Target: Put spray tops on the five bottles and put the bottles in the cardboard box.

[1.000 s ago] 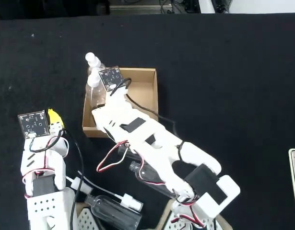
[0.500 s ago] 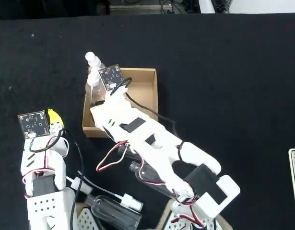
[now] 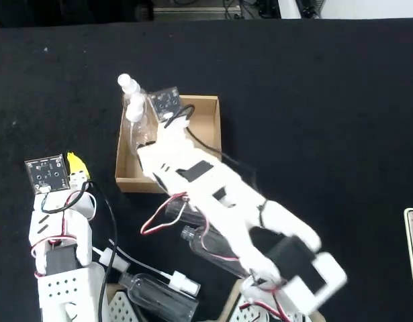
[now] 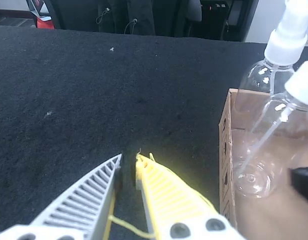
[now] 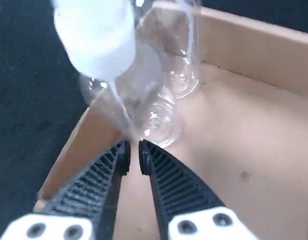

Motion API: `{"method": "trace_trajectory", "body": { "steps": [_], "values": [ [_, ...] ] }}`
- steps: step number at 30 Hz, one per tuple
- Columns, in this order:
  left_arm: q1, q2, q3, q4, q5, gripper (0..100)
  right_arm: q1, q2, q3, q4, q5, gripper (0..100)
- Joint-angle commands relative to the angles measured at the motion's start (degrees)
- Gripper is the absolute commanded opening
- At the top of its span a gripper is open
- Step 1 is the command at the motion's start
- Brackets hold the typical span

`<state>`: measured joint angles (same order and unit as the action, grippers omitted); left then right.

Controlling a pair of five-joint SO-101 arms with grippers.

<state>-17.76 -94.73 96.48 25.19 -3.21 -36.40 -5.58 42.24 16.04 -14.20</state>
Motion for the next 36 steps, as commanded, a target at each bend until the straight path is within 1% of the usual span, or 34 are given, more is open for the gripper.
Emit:
{"method": "trace_trajectory", "body": {
  "steps": [1,4,7,11,15,17,21,27,30,36],
  "values": [
    [0.2,-0.9,1.5,0.2,-0.4,3,2.3,-10.9,-0.4,9.5,0.7,1.7],
    [0.2,-0.9,1.5,0.2,-0.4,3,3.8,-16.3,-0.6,15.8,6.7,8.4],
    [0.2,-0.9,1.5,0.2,-0.4,3,6.3,-20.4,-1.0,20.4,9.7,15.5],
    [0.2,-0.9,1.5,0.2,-0.4,3,14.8,-22.2,-6.9,29.9,11.5,15.1],
    [0.3,-0.9,1.5,0.2,-0.4,3,24.8,-19.7,-14.5,38.9,11.6,14.9],
    [0.4,-0.9,1.5,0.2,-0.4,3,28.0,-17.8,-17.4,41.8,11.7,14.9],
    [0.6,-0.9,1.5,0.2,-0.4,3,28.4,-13.5,-18.7,42.7,11.7,14.9],
    [0.6,-0.9,1.5,0.2,-0.4,3,28.3,-5.9,-18.4,37.4,11.3,14.9],
    [0.6,-0.9,1.5,0.2,-0.4,3,27.2,-3.1,-18.5,35.4,11.3,14.9],
    [0.4,-0.9,1.5,0.2,-0.4,3,26.7,-3.6,-20.2,35.5,11.2,14.9]
  ]
}}
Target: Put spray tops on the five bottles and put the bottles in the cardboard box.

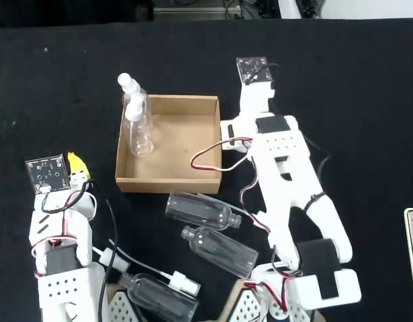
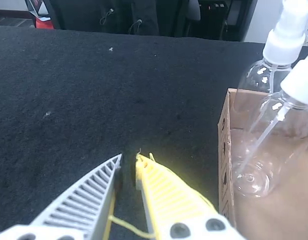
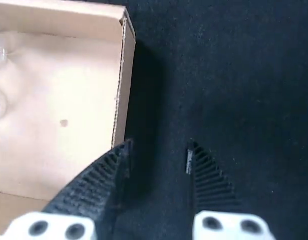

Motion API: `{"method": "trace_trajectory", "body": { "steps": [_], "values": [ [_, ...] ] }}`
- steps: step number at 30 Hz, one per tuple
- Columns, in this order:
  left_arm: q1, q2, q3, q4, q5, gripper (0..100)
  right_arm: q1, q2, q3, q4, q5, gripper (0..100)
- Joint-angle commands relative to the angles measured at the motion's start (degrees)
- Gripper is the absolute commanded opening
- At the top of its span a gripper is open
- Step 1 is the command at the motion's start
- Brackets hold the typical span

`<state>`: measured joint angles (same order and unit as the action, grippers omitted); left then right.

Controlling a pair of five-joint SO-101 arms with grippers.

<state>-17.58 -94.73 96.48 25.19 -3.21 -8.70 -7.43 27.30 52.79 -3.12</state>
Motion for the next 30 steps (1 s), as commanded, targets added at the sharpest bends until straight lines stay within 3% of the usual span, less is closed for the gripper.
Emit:
{"method": "trace_trajectory", "body": {
  "steps": [1,8,19,25,30],
  "values": [
    [0.2,-0.9,1.5,0.2,-0.4,3,-1.0,-2.2,-5.4,-1.1,0.1,14.9],
    [0.3,-0.9,1.5,0.2,-0.4,3,-5.7,-3.6,-4.4,-1.4,-1.8,14.9],
    [0.3,-0.9,1.5,0.2,-0.4,3,-6.0,3.1,4.7,-17.6,-2.7,14.5],
    [0.3,-0.9,1.5,0.2,-0.4,3,-6.0,5.4,5.3,-19.5,-2.6,14.4],
    [0.2,-0.9,1.5,0.2,-0.4,3,-5.9,7.3,5.3,-19.8,1.4,8.4]
  ]
}}
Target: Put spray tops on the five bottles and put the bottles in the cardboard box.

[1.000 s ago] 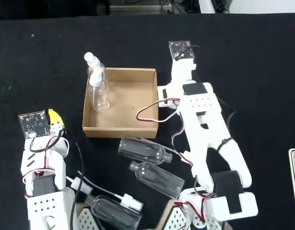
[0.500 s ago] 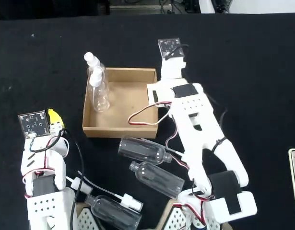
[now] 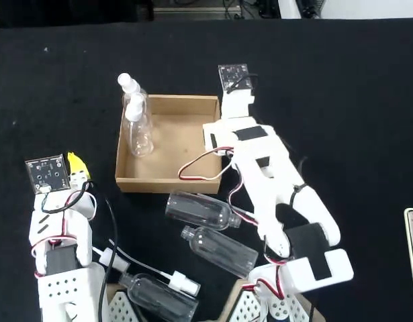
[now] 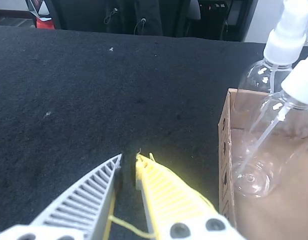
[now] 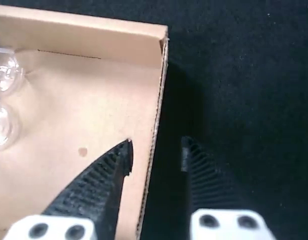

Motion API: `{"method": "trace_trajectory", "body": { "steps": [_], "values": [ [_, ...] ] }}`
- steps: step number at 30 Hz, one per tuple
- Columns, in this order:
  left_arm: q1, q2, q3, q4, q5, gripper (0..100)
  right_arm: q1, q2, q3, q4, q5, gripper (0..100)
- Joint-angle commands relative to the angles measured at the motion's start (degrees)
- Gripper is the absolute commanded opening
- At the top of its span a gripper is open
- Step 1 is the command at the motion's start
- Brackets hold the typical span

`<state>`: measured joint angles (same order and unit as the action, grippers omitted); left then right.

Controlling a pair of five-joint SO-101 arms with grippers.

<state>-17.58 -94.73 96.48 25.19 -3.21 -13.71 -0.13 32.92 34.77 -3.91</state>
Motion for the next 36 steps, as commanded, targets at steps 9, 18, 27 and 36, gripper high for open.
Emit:
{"method": "trace_trajectory", "body": {
  "steps": [9,18,27,36],
  "values": [
    [0.0,-0.9,1.5,0.2,-0.4,3,-0.5,1.2,-0.4,-1.8,4.3,7.4],
    [0.0,-0.9,1.5,0.2,-0.4,3,-0.4,1.3,-0.6,-1.8,10.7,1.1],
    [0.0,-0.9,1.5,0.2,-0.4,3,0.4,1.4,-0.7,-1.8,15.3,1.1],
    [0.0,-0.9,1.5,0.2,-0.4,3,3.2,1.4,-0.6,-3.8,18.0,1.1]
  ]
}}
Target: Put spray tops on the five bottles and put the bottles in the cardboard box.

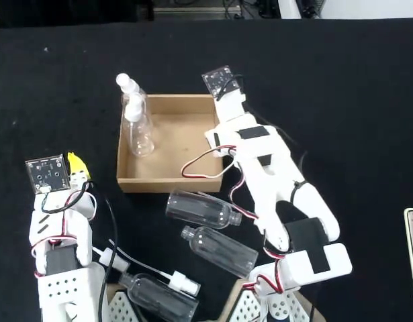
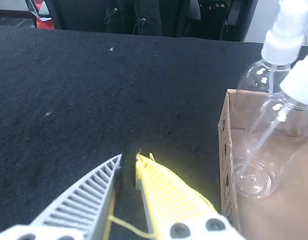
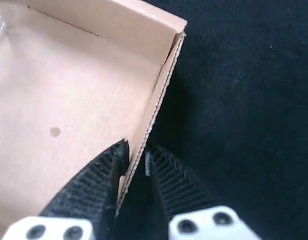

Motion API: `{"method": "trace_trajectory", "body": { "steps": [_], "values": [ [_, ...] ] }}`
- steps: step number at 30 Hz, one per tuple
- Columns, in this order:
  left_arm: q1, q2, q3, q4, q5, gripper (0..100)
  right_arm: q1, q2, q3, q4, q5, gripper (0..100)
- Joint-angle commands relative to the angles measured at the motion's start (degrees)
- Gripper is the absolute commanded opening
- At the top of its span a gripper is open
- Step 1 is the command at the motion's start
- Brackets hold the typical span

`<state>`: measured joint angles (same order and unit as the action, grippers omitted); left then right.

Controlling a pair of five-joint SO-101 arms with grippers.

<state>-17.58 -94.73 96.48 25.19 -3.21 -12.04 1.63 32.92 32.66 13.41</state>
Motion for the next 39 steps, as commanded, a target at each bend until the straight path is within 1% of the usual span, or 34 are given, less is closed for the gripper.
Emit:
{"method": "trace_trajectory", "body": {
  "steps": [1,8,10,12,14,16,18,24,27,31,34,37,39],
  "values": [
    [0.0,-0.9,1.5,0.2,-0.4,3,1.4,-0.4,-0.5,-1.7,0.7,1.1],
    [0.0,-0.9,1.5,0.2,-0.4,3,1.2,-0.8,-0.3,-1.3,0.0,1.6],
    [0.0,-0.9,1.5,0.2,-0.4,3,1.5,-1.4,-0.8,-0.2,-2.1,1.8],
    [0.0,-0.9,1.5,0.2,-0.4,3,1.5,-3.0,-2.3,2.5,-4.2,5.5],
    [0.0,-0.9,1.5,0.2,-0.4,3,1.5,-5.1,-4.1,5.8,-5.5,12.4],
    [0.1,-0.9,1.5,0.2,-0.4,3,1.3,-7.3,-5.1,8.3,-5.5,18.8],
    [0.1,-0.9,1.5,0.2,-0.4,3,1.1,-9.4,-5.6,10.4,-5.9,22.9],
    [0.0,-0.9,1.5,0.9,-0.4,3,1.5,-18.7,-5.7,19.3,-5.8,23.2],
    [0.5,-1.3,1.3,3.2,-0.4,3,1.3,-24.3,-5.7,27.0,-5.5,23.2],
    [-0.2,-1.3,1.0,3.1,-0.4,3,0.4,-31.9,-5.7,37.3,-5.4,23.2],
    [-2.7,-1.3,0.6,3.3,-0.1,3,-0.1,-37.6,-5.3,42.7,-5.4,23.3],
    [-4.8,-1.3,-0.9,4.7,0.0,3,-0.2,-42.1,-5.2,45.7,-5.9,23.3],
    [-5.0,-1.3,-1.1,5.2,0.0,3,-2.1,-44.5,-5.3,48.3,-5.5,23.3]
  ]
}}
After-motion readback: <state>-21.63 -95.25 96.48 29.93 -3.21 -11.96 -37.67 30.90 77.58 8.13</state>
